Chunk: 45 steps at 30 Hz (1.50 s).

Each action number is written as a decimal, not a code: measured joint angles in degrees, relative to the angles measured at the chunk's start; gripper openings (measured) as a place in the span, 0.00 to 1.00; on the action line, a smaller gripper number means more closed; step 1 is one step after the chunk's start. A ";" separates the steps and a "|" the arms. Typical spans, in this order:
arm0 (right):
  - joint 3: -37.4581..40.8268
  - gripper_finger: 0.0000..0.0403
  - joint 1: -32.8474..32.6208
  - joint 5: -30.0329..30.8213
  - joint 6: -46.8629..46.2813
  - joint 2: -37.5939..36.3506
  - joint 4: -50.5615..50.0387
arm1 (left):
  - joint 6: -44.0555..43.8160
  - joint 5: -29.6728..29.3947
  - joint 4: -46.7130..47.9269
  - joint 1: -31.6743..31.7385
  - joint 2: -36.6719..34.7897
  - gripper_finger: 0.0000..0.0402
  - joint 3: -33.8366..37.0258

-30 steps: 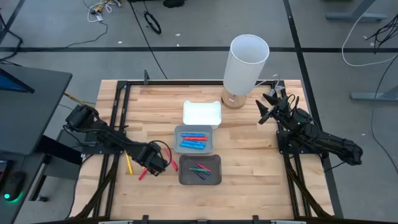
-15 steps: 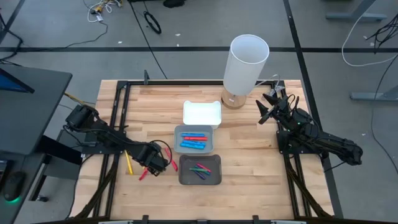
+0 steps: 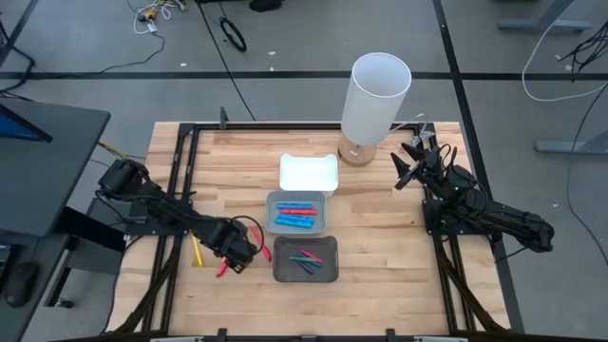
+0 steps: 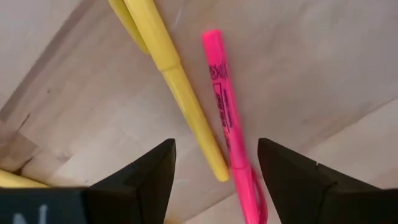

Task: Pick & Place Markers
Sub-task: Put the right yellow marker pen into the white bin

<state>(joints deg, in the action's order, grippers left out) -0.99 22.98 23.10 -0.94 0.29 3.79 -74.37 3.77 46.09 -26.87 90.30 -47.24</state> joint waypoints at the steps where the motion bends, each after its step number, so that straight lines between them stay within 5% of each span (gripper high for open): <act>1: 0.01 0.62 0.00 0.01 -0.01 -0.01 -0.02 | 0.00 0.00 0.10 0.02 0.00 0.59 0.00; 16: 0.01 0.62 0.00 0.00 0.00 0.00 -0.01 | -2.98 -5.55 6.47 0.27 -2.27 0.59 0.41; 45: 0.01 0.62 0.00 0.00 0.01 -0.01 -0.01 | -4.85 -5.44 -1.86 3.63 -1.75 0.58 3.82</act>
<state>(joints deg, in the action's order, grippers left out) -0.98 22.98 23.10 -0.93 0.27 3.78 -79.22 -1.67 44.23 -23.24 88.55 -43.42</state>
